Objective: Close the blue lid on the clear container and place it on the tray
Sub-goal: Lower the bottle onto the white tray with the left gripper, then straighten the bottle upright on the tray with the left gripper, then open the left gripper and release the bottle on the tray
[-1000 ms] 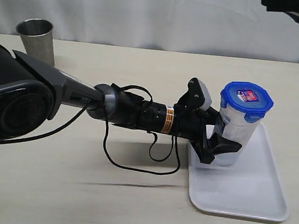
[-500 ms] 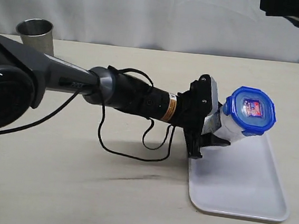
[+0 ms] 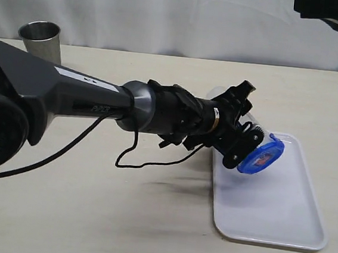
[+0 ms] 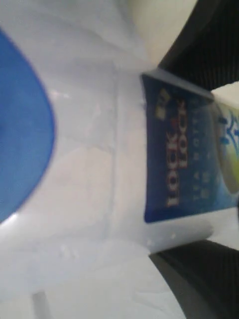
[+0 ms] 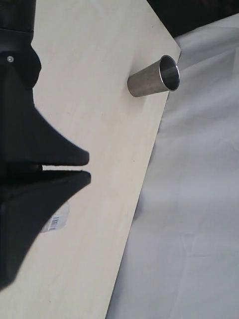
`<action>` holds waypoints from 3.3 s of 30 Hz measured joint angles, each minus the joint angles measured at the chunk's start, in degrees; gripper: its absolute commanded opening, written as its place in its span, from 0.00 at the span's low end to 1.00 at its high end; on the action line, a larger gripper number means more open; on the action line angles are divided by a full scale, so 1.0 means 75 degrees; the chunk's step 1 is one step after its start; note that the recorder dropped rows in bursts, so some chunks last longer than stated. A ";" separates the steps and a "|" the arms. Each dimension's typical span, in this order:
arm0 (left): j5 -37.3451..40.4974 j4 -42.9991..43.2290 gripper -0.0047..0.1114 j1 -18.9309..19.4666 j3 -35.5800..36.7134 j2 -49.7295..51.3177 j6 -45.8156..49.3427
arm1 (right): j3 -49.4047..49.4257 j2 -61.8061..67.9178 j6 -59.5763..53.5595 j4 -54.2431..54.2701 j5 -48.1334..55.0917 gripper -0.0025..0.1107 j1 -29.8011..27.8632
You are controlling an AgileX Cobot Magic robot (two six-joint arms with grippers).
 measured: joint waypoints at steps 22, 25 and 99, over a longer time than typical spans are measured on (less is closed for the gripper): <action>-0.1877 -0.0860 0.04 0.0093 0.0000 -0.0235 -0.3167 | 0.0000 0.0000 -0.0012 0.0000 0.0000 0.06 0.0000; -0.3970 -0.1135 0.04 0.0401 0.0000 -0.0290 -0.4297 | 0.0000 0.0000 -0.0012 0.0000 0.0015 0.06 0.0000; -0.9049 -0.4075 0.70 0.1631 0.0000 0.1555 -0.5242 | 0.0000 0.0000 -0.0012 -0.0028 0.0177 0.06 0.0000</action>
